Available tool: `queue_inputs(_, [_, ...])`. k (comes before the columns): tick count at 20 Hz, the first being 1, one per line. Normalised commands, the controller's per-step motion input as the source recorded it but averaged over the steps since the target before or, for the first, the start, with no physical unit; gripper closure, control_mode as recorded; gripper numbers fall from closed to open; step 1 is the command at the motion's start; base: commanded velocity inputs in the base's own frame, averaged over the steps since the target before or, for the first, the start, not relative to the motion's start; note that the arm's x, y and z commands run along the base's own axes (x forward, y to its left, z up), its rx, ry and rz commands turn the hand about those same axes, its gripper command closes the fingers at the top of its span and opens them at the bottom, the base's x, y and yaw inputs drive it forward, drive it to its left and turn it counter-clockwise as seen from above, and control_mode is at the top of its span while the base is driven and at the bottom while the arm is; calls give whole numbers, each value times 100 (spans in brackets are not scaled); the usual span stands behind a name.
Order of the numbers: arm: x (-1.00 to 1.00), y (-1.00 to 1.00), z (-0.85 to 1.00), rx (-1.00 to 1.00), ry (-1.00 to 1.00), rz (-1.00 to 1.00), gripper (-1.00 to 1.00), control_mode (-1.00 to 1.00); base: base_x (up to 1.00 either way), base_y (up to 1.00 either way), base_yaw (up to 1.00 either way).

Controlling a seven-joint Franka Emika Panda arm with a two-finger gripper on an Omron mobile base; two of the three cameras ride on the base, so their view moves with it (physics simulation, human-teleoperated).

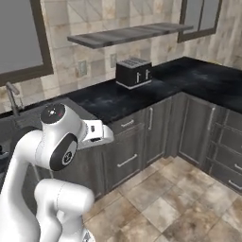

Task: Move the pot and pan from the stove into the sink.

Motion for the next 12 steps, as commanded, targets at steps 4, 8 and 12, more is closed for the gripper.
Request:
queue_inputs(4, [0,0,0,0,0,0,-100,100,0,-13,-49])
queue_inputs(8, [0,0,0,0,0,0,-100,100,0,-30,-41])
queue_inputs(12, [0,0,0,0,0,0,-100,100,0,-37,-33])
